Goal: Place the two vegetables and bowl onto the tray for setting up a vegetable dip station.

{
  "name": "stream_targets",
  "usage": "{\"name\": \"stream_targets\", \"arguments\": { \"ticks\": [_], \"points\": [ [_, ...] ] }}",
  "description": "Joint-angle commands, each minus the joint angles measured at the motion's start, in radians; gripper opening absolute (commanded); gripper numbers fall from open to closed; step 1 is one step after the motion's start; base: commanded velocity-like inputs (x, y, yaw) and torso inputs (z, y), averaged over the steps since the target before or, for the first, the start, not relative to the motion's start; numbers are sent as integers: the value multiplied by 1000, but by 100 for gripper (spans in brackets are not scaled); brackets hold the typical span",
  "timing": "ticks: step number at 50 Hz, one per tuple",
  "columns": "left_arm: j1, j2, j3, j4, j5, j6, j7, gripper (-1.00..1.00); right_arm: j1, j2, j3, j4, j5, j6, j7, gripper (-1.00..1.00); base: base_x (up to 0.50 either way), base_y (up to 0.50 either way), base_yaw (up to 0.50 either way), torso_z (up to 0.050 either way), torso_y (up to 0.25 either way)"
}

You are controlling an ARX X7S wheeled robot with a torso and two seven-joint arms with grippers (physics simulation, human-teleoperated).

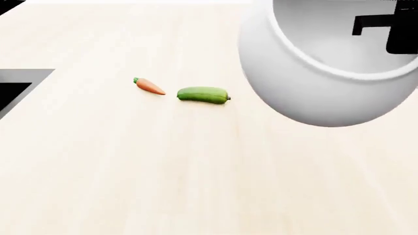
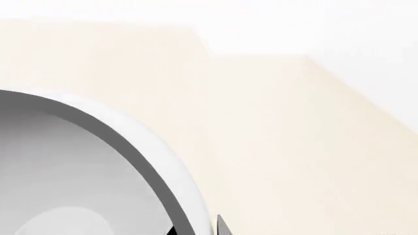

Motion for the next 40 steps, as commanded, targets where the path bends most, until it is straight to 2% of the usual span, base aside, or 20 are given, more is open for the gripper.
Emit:
{"name": "stream_targets", "arguments": {
  "ticks": [1, 6, 7, 9, 10, 11, 12, 13, 15, 17, 18, 19, 21, 24, 34, 40],
  "points": [
    [-37, 142, 122, -277, 283, -40, 443, 100, 85, 54, -57, -58, 20, -48, 8, -100, 0, 0, 0, 0, 0],
    [-57, 265, 242, -526, 490, 10, 666, 100, 74, 59, -55, -65, 19, -60, -7, -100, 0, 0, 0, 0, 0],
    [-54, 296, 265, -587, 519, 24, 755, 100, 70, 61, -52, -67, 16, -65, -13, -100, 0, 0, 0, 0, 0],
    [-64, 332, 276, -667, 522, 19, 850, 100, 69, 63, -51, -69, 19, -65, -11, -100, 0, 0, 0, 0, 0],
    [-31, 360, 201, -742, 459, 83, 893, 100, 70, 67, -50, -72, 21, -63, -10, -100, 0, 0, 0, 0, 0],
    [9, 354, 160, -717, 494, 226, 911, 100, 69, 69, -49, -73, 19, -66, -10, -100, 0, 0, 0, 0, 0],
    [3, 350, 254, -685, 644, 297, 1009, 100, 70, 69, -48, -71, 20, -62, -11, -100, 0, 0, 0, 0, 0],
    [-23, 372, 283, -739, 622, 216, 1111, 100, 68, 70, -47, -72, 19, -66, -11, -100, 0, 0, 0, 0, 0],
    [-53, 412, 297, -828, 648, 227, 1175, 100, 65, 70, -46, -73, 17, -69, -13, -100, 0, 0, 0, 0, 0],
    [-104, 487, 358, -991, 707, 213, 1317, 100, 60, 70, -46, -74, 16, -70, -17, -100, 0, 0, 0, 0, 0],
    [-116, 500, 362, -1022, 705, 203, 1372, 100, 58, 70, -46, -74, 15, -72, -18, -100, 0, 0, 0, 0, 0],
    [-132, 521, 377, -1077, 712, 195, 1485, 100, 55, 67, -46, -71, 14, -72, -23, -100, 0, 0, 0, 0, 0],
    [-147, 592, 414, -1232, 756, 214, 1572, 100, 48, 65, -46, -71, 10, -73, -30, -100, 0, 0, 0, 0, 0],
    [-130, 631, 508, -1299, 837, 248, 1723, 100, 40, 65, -46, -71, 8, -75, -35, -100, 0, 0, 0, 0, 0],
    [-144, 631, 596, -1303, 811, 162, 1951, 100, 42, 69, -38, -69, 12, -72, -36, -100, 0, 0, 0, 0, 1],
    [-120, 631, 628, -1270, 826, 136, 1992, 100, 58, 80, -29, -71, 23, -62, -23, -100, 0, 0, 0, 0, 0]
  ]
}}
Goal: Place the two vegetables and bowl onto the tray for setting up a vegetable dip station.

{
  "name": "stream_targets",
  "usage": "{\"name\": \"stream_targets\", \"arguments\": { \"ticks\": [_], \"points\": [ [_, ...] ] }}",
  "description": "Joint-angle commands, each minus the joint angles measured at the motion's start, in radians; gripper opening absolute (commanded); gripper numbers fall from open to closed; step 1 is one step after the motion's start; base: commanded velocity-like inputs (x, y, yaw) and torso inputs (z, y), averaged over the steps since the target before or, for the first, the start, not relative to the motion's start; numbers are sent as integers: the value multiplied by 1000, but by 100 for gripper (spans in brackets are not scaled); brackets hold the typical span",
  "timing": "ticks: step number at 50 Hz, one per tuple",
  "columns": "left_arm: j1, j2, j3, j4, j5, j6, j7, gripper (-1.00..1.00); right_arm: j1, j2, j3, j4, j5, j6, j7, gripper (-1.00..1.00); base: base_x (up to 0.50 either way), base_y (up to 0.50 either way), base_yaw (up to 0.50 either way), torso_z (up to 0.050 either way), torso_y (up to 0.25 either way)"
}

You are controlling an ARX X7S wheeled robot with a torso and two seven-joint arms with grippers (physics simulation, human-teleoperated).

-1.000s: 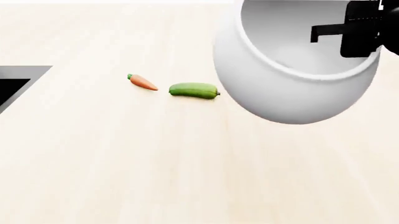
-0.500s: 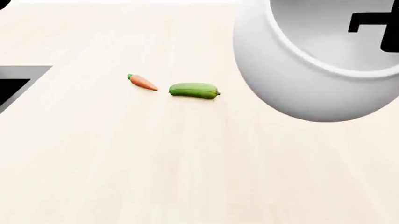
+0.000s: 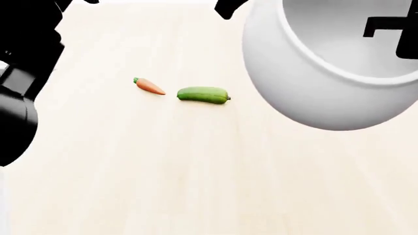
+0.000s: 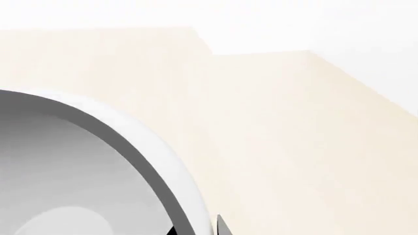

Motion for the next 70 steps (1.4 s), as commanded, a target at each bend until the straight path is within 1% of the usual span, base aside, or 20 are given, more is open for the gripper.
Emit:
{"name": "stream_targets", "arguments": {
  "ticks": [1, 2, 3, 5, 9, 13, 21, 28, 31, 35, 39, 41, 44, 49, 54, 59, 60, 65, 68, 70],
  "points": [
    [14, 41, 111, -53, 61, -45, 249, 100, 27, 15, 19, 3, 7, 12, 13, -100, 0, 0, 0, 0, 0],
    [21, 41, 113, -53, 64, -42, 246, 100, 30, 16, 21, 3, 8, 13, 16, -100, 0, 0, 0, 0, 0],
    [27, 41, 115, -47, 60, -74, 238, 100, 36, 18, 23, 4, 11, 17, 20, -100, 0, 0, 0, 0, 0],
    [37, 41, 129, -41, 67, -98, 257, 100, 39, 22, 26, 5, 11, 18, 23, -100, 0, 0, 0, 0, 0],
    [60, 32, 157, -15, 91, -106, 250, 100, 39, 28, 29, 5, 11, 19, 26, -100, 0, 0, 0, 0, 0],
    [71, 35, 155, -22, 84, -130, 256, 100, 37, 33, 32, 5, 9, 19, 25, -100, 0, 0, 0, 0, 0],
    [104, -16, 154, 77, 73, -162, 206, 100, 41, 39, 34, 1, 12, 18, 31, -100, 0, 0, 0, 0, 1],
    [122, -44, 174, 125, 86, -174, 196, 100, 40, 38, 31, -2, 13, 17, 31, -100, 0, 0, 0, 0, 0],
    [125, -74, 189, 185, 88, -197, 188, 100, 40, 39, 31, -1, 13, 19, 31, -100, 0, 0, 0, 0, 0],
    [140, -68, 215, 160, 116, -184, 205, 100, 38, 35, 30, 1, 12, 18, 28, -100, 0, 0, 0, 0, 0],
    [137, -97, 237, 219, 131, -192, 203, 100, 38, 35, 31, 0, 14, 19, 28, -100, 0, 0, 0, 0, 0],
    [145, -91, 241, 194, 141, -177, 212, 100, 37, 37, 31, 0, 13, 18, 28, -100, 0, 0, 0, 0, 0],
    [138, -107, 245, 218, 142, -191, 201, 100, 36, 34, 29, 2, 13, 20, 28, -100, 0, 0, 0, 0, 0],
    [124, -106, 294, 187, 202, -157, 241, 100, 37, 30, 30, 4, 14, 21, 28, -100, 0, 0, 0, 0, 0],
    [134, -90, 302, 144, 212, -163, 244, 100, 35, 30, 30, 5, 13, 21, 25, -100, 0, 0, 0, 0, 2],
    [140, -78, 335, 120, 259, -125, 251, 100, 36, 32, 31, 2, 15, 20, 28, -100, 0, 0, 0, 0, 0],
    [146, -79, 333, 115, 266, -100, 246, 100, 36, 31, 32, 2, 17, 20, 28, -100, 0, 0, 0, 0, 0],
    [137, -60, 329, 59, 272, -90, 263, 100, 33, 34, 31, 2, 12, 21, 26, -100, 0, 0, 0, 0, 0],
    [146, -25, 339, -47, 308, -18, 279, 100, 33, 30, 31, 2, 13, 20, 25, -100, 0, 0, 0, 0, 0],
    [149, -21, 345, -62, 322, 3, 281, 100, 32, 31, 31, 2, 12, 22, 25, -100, 0, 0, 0, 0, 0]
  ]
}}
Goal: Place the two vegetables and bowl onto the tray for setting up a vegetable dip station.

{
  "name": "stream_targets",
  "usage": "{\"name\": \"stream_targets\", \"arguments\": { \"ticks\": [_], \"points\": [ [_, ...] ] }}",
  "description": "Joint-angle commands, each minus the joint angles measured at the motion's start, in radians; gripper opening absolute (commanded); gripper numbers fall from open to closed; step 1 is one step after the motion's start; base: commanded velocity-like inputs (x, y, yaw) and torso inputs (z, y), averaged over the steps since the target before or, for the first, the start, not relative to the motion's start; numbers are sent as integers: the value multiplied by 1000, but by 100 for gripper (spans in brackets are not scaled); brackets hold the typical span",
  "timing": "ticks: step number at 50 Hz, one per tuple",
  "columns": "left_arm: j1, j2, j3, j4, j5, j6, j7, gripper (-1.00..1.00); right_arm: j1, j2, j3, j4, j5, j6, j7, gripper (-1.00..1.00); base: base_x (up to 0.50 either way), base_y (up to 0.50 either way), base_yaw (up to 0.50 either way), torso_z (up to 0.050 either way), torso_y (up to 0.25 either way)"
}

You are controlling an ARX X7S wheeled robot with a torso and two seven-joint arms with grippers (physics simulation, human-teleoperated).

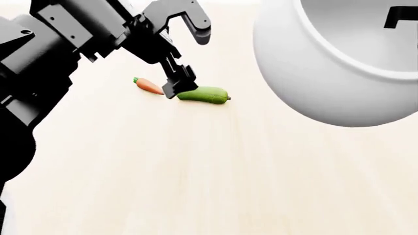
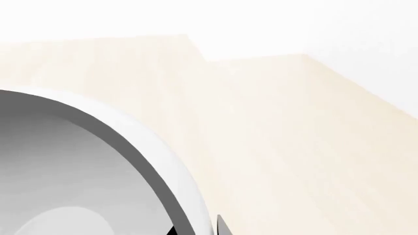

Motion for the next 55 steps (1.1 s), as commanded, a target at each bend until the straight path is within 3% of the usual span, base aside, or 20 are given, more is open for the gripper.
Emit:
{"name": "stream_targets", "arguments": {
  "ticks": [1, 17, 22, 33, 38, 55],
  "points": [
    [13, 50, 27, -157, 74, 120, 24, 100, 7, -1, 6, 5, -6, 4, -2, -100, 0, 0, 0, 0, 0],
    [-1, 28, 11, -110, 93, 183, -15, 100, 5, -7, 8, 7, -6, 6, -4, -100, 0, 0, 0, 5, -68],
    [1, -14, 0, -35, 97, 233, -53, 100, 2, -9, 8, 8, -7, 5, -6, -100, 0, 0, 0, 9, -149],
    [17, 88, -32, -269, 132, 328, -42, 100, 0, -12, 10, 10, -9, 10, -8, -100, 0, 0, 0, 7, -92],
    [14, 79, -55, -265, 156, 397, -65, 100, 0, -12, 12, 10, -9, 12, -9, -100, 0, 0, 0, 2, -13],
    [2, 81, -125, -246, 160, 403, -64, 100, 1, -15, 15, 12, -9, 15, -8, -100, -1, 0, 0, 11, -168]
  ]
}}
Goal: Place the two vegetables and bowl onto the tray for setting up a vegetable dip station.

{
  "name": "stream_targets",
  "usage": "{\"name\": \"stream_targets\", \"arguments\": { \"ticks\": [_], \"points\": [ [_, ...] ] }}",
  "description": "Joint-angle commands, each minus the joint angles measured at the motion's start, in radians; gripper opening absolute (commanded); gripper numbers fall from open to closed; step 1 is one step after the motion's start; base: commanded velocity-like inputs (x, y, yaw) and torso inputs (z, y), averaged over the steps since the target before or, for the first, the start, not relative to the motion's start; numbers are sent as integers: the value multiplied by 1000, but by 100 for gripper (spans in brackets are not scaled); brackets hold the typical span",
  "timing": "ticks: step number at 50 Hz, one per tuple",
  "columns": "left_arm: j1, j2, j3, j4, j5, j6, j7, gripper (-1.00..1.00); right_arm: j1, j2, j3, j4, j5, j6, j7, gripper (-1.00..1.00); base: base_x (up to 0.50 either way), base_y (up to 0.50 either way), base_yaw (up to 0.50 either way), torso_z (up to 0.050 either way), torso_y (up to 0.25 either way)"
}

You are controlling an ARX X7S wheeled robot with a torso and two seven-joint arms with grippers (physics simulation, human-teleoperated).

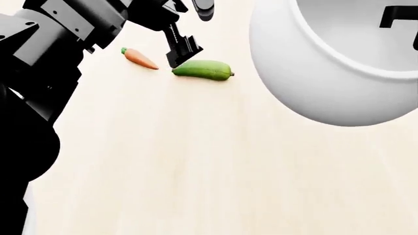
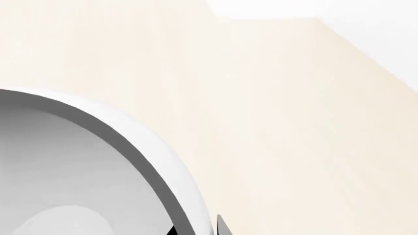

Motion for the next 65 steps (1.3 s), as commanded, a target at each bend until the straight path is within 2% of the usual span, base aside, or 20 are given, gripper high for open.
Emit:
{"name": "stream_targets", "arguments": {
  "ticks": [1, 6, 11, 18, 25, 31, 32, 33, 34, 40, 52, 65],
  "points": [
    [-3, -1, -41, 9, 1, 18, -4, 100, 6, -1, 7, 5, -7, 5, -3, -100, 0, 0, 0, 19, -244],
    [-19, -66, -59, 185, -44, -88, -31, 100, 5, -4, 8, 7, -6, 6, -3, -100, -2, 0, 0, 9, -143],
    [-18, -40, -71, 133, -47, -75, -12, 100, 4, -3, 8, 9, -7, 7, -4, -100, 0, 0, 0, 0, 0],
    [-29, -85, -93, 235, -79, -114, -34, 100, 4, -7, 10, 10, -6, 6, -3, -100, 0, 0, 0, 0, 0],
    [-28, -95, -102, 262, -100, -147, -18, 100, 4, -8, 11, 11, -7, 8, -4, -100, 0, 0, 0, 0, 0],
    [-31, -110, -87, 310, -102, -191, -9, 100, 3, -5, 13, 11, -7, 9, -4, -100, 0, 0, 0, 9, -167],
    [-41, -89, -72, 280, -109, -262, 16, 100, 4, -4, 13, 11, -6, 9, -4, -100, 0, 0, 0, 15, -250],
    [-34, -125, -70, 347, -93, -208, -1, 100, 3, -2, 14, 11, -8, 10, -4, -100, 0, 0, 0, 5, -189],
    [-39, -99, -75, 300, -110, -257, 14, 100, 4, -1, 15, 10, -8, 10, -5, -100, 0, 0, 0, 0, -47],
    [-49, -143, -72, 414, -141, -329, 13, 100, 4, 2, 16, 9, -7, 13, -4, -100, -2, 0, 0, 0, -48],
    [-44, -156, -78, 444, -133, -305, -1, 100, 9, -5, 18, 16, -3, 17, 0, -100, 0, 0, 0, 2, -93],
    [-33, -121, -81, 348, -105, -251, 7, 100, 7, -9, 19, 19, -3, 21, -2, -100, 0, 0, 0, 1, -29]
  ]
}}
